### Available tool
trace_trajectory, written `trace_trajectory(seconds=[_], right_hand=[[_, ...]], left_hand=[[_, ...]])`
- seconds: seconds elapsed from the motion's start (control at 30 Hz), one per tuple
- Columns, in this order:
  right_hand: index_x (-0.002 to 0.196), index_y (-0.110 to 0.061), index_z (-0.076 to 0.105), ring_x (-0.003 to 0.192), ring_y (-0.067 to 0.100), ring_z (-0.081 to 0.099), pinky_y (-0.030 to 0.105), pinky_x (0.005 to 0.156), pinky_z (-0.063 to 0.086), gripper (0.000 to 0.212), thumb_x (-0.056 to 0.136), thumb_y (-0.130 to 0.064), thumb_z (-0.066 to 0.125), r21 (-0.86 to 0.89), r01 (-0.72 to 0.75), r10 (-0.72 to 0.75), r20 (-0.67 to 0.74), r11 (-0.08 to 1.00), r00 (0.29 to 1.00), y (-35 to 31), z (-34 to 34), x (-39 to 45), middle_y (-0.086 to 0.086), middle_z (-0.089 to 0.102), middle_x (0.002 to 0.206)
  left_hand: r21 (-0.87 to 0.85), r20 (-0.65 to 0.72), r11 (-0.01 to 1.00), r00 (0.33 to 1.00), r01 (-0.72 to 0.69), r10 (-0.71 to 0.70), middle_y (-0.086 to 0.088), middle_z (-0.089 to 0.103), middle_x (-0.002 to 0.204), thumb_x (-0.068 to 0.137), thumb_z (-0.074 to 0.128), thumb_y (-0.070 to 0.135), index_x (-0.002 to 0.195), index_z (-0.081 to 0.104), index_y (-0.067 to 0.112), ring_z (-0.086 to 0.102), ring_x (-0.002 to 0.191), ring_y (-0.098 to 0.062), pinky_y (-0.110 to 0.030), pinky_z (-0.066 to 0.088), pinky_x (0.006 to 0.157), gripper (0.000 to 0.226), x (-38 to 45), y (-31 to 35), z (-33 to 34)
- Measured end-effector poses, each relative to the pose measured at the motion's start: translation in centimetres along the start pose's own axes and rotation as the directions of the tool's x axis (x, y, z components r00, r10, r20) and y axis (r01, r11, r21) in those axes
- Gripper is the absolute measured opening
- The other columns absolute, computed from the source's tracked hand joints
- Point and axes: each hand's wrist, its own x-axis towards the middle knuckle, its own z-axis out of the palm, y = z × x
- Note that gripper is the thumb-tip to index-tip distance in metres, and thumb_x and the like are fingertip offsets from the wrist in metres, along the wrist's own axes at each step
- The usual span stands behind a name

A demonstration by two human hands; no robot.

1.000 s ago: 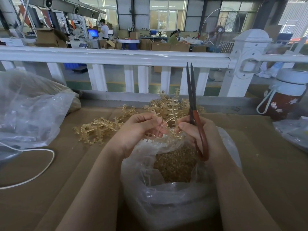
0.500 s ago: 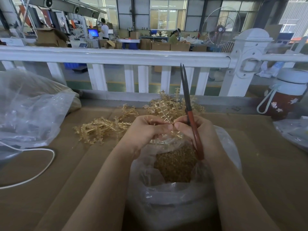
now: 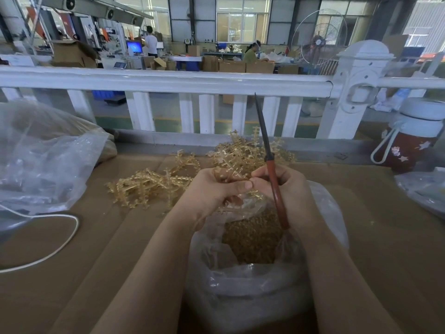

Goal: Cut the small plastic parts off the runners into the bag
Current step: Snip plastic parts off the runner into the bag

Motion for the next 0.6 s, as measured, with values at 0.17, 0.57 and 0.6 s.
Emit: trace_trajectory(seconds=[0.17,0.57,0.6], right_hand=[[0.084,-0.032,0.071,0.076,-0.001,0.067,0.027,0.071,0.051,0.039,0.066,-0.065,0.082,-0.24,-0.008,-0.002,-0.041,0.971,0.999,0.4,-0.6,0.2,-0.022,0.072,0.079],[0.086,-0.051,0.052,0.085,-0.013,0.055,0.018,0.06,0.038,0.059,0.052,-0.099,0.054,-0.564,0.124,-0.084,0.097,0.816,0.992,0.9,-0.9,-0.5,-0.039,0.057,0.092],[0.086,-0.05,0.052,0.084,-0.013,0.055,0.018,0.059,0.038,0.059,0.053,-0.099,0.054,-0.576,0.136,-0.085,0.114,0.806,0.99,1.0,-0.9,-0.5,-0.04,0.057,0.09]], left_hand=[[-0.024,-0.098,0.999,0.995,-0.037,0.035,-0.005,0.076,0.077,0.083,0.078,0.015,0.08,0.076,0.013,0.067,0.061,-0.01,-0.018,0.048,0.056,0.004,0.3,-0.4,-0.6],[-0.125,-0.133,0.973,0.975,-0.195,0.178,-0.007,0.073,0.072,0.083,0.074,-0.001,0.071,0.077,0.012,0.068,0.066,-0.012,-0.02,0.054,0.064,0.018,0.1,-0.3,-1.9],[-0.11,-0.139,0.972,0.972,-0.207,0.191,-0.007,0.073,0.071,0.083,0.072,-0.004,0.069,0.076,0.011,0.068,0.066,-0.012,-0.019,0.053,0.064,0.02,0.1,-0.2,-2.0]])
